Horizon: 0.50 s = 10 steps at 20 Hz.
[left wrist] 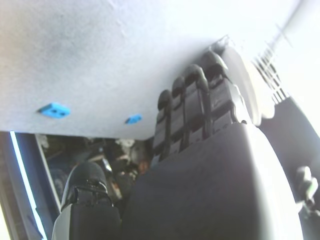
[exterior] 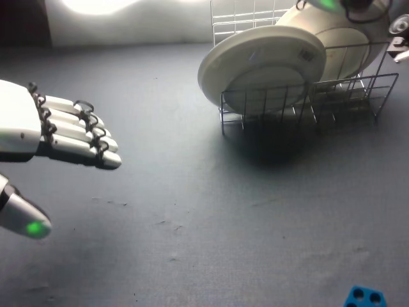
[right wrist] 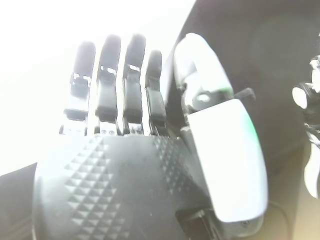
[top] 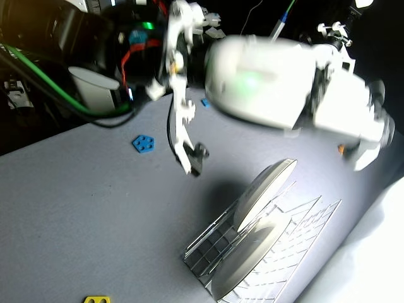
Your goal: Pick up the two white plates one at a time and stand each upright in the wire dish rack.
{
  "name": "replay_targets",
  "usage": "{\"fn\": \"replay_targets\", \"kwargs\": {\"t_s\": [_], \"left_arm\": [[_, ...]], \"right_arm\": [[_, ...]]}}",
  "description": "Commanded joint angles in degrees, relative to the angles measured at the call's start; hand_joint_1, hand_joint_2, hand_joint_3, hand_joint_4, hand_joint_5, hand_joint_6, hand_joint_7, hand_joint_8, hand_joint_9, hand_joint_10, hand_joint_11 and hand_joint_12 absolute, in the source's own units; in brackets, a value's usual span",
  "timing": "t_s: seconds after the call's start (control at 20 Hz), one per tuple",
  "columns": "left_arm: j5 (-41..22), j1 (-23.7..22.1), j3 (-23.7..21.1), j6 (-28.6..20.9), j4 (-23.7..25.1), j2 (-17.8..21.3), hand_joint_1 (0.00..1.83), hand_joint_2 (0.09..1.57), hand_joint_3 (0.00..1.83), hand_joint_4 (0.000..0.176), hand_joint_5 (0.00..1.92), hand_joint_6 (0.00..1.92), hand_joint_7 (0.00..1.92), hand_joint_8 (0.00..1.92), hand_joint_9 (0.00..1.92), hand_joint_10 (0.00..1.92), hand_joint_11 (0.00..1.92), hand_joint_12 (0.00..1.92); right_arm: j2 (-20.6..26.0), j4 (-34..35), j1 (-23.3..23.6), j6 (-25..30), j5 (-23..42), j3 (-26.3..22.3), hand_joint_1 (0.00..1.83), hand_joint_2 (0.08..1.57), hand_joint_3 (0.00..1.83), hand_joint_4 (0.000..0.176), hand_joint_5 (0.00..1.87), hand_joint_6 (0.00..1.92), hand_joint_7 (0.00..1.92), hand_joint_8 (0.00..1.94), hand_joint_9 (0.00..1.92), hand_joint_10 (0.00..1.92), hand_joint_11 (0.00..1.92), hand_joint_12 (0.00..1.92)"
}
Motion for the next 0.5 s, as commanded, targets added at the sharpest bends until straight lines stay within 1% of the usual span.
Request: {"fn": "replay_targets", "kwargs": {"t_s": [0.0, 0.05, 0.1, 0.15, 0.25, 0.3, 0.35, 0.4, 0.45], "left_arm": [[-1.8, -0.95, -0.43, -0.2, -2.52, 0.69, 0.0, 1.1, 0.0, 0.0, 0.12, 0.0, 0.11, 0.0, 0.1, 0.0, 0.0, 0.29], [-2.67, -1.34, -0.86, -0.2, -1.57, 0.83, 0.0, 1.1, 0.0, 0.0, 0.15, 0.0, 0.14, 0.0, 0.13, 0.0, 0.0, 0.35], [-4.17, -1.69, -1.46, -0.17, 0.1, 1.09, 0.0, 1.1, 0.0, 0.0, 0.15, 0.0, 0.15, 0.0, 0.13, 0.0, 0.0, 0.36], [-4.81, -1.97, -1.92, 0.22, 1.32, 1.33, 0.0, 1.1, 0.0, 0.0, 0.15, 0.0, 0.14, 0.0, 0.13, 0.0, 0.0, 0.34], [-6.11, -2.32, -2.49, 2.03, 1.92, 1.85, 0.0, 1.1, 0.0, 0.0, 0.14, 0.0, 0.13, 0.0, 0.12, 0.0, 0.0, 0.33], [-6.54, -2.81, -2.77, 2.96, 1.96, 2.29, 0.0, 1.11, 0.0, 0.0, 0.15, 0.0, 0.15, 0.0, 0.14, 0.0, 0.0, 0.39], [-7.22, -3.99, -2.89, 3.22, 2.42, 2.51, 0.0, 1.12, 0.0, 0.0, 0.15, 0.0, 0.16, 0.0, 0.15, 0.0, 0.0, 0.43], [-7.5, -4.83, -3.02, 3.24, 2.85, 2.62, 0.0, 1.12, 0.0, 0.0, 0.17, 0.0, 0.17, 0.01, 0.16, 0.01, 0.0, 0.46], [-7.54, -5.76, -3.28, 3.24, 3.4, 2.77, 0.0, 1.13, 0.0, 0.0, 0.19, 0.01, 0.21, 0.01, 0.2, 0.01, 0.0, 0.52]], "right_arm": [[1.36, -4.74, 0.61, 1.99, 6.63, -0.02, 0.78, 1.23, 0.0, 0.0, 0.33, 0.43, 0.43, 0.52, 0.26, 0.84, 0.0, 1.38], [2.37, -8.42, 0.64, 4.0, 5.99, -0.01, 0.81, 1.22, 0.0, 0.0, 0.33, 0.42, 0.44, 0.52, 0.26, 0.83, 0.0, 1.37], [3.3, -11.46, 0.75, 5.96, 4.93, 0.01, 0.83, 1.22, 0.0, 0.0, 0.34, 0.42, 0.45, 0.52, 0.27, 0.84, 0.0, 1.37], [3.94, -12.2, 0.93, 6.62, 3.44, 0.01, 0.86, 1.2, 0.0, 0.0, 0.37, 0.45, 0.45, 0.59, 0.29, 0.86, 0.0, 1.4], [4.94, -12.26, 1.01, 7.18, 0.87, 0.0, 0.85, 1.21, 0.0, 0.0, 0.36, 0.59, 0.44, 0.77, 0.3, 0.96, 0.0, 1.45], [5.47, -11.97, 0.9, 7.17, -0.77, -0.06, 0.88, 1.19, 0.0, 0.0, 0.38, 0.68, 0.49, 0.82, 0.36, 1.01, 0.0, 1.55], [6.45, -10.19, 0.89, 6.97, -3.4, -0.31, 0.9, 1.17, 0.0, 0.0, 0.4, 0.85, 0.52, 0.97, 0.41, 1.18, 0.1, 1.7], [6.96, -8.88, 0.89, 6.71, -4.72, -0.43, 0.89, 1.17, 0.0, 0.0, 0.34, 1.1, 0.49, 1.16, 0.39, 1.34, 0.15, 1.81], [7.43, -7.35, 0.89, 5.85, -5.8, -0.54, 0.95, 1.15, 0.0, 0.0, 0.31, 1.34, 0.45, 1.38, 0.41, 1.51, 0.27, 1.88]]}}
